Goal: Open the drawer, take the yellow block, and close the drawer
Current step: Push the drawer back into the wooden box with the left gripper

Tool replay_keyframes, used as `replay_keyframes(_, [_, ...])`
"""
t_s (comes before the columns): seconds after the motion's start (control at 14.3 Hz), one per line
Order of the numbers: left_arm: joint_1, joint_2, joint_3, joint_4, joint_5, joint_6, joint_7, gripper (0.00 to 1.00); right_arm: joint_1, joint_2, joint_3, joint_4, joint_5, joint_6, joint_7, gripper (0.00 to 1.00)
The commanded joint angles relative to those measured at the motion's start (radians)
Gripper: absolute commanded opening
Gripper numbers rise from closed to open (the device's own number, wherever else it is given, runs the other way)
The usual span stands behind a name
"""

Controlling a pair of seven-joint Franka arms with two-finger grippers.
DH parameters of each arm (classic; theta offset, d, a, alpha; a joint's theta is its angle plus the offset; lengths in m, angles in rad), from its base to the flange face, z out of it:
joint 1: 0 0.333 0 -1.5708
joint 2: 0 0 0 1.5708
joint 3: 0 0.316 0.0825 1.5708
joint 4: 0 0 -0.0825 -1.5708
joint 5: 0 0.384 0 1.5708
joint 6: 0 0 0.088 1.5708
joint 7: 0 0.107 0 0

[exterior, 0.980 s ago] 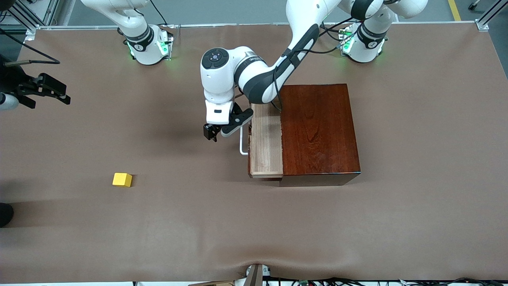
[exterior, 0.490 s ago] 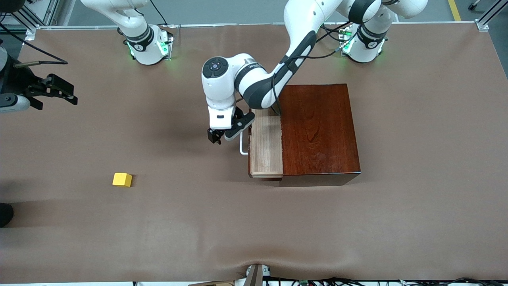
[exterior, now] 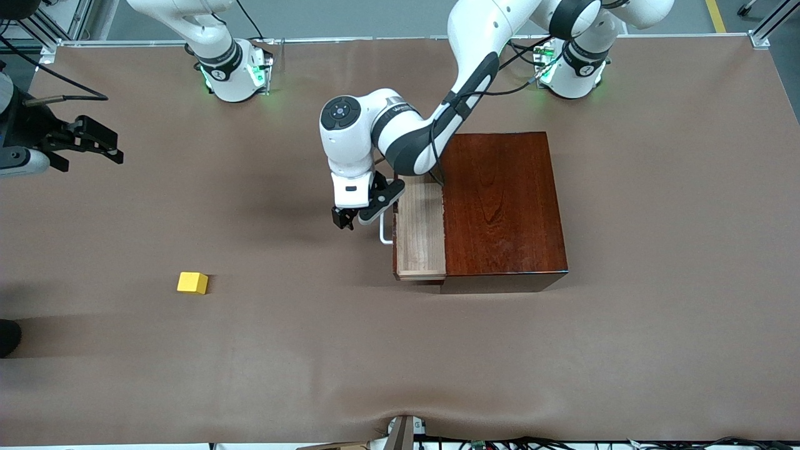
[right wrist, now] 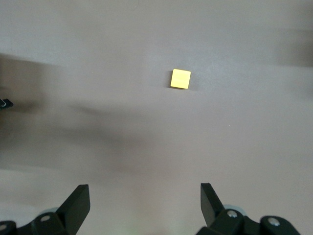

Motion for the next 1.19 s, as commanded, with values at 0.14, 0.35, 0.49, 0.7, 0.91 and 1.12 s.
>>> replay_keyframes(0.14, [0.016,0.003,0.007,0.018,0.023,-0.099,-0.007,1.0,0.005,-0.003,-0.002,0.013,-0.012,-0.015,-0.002,1.0])
replay_keyframes(0.35, [0.02,-0.001,0.007,0.016,0.024,-0.144,-0.007,1.0,0.005,-0.003,0.0,0.013,-0.012,-0.015,-0.002,1.0])
replay_keyframes(0.49, [0.028,-0.004,0.007,0.016,0.024,-0.162,-0.007,1.0,0.006,-0.003,0.0,0.015,-0.012,-0.015,-0.002,1.0])
replay_keyframes(0.7, [0.039,-0.006,0.007,0.016,0.024,-0.182,-0.007,1.0,0.01,-0.005,0.001,0.016,-0.012,-0.013,-0.001,1.0])
replay_keyframes(0.91, [0.04,-0.01,0.007,0.016,0.024,-0.187,-0.007,1.0,0.011,-0.005,0.001,0.021,-0.012,-0.018,-0.001,1.0])
replay_keyframes(1.12, [0.066,-0.024,0.007,0.015,0.027,-0.239,-0.005,1.0,0.008,-0.005,-0.002,0.022,-0.012,-0.04,-0.001,1.0])
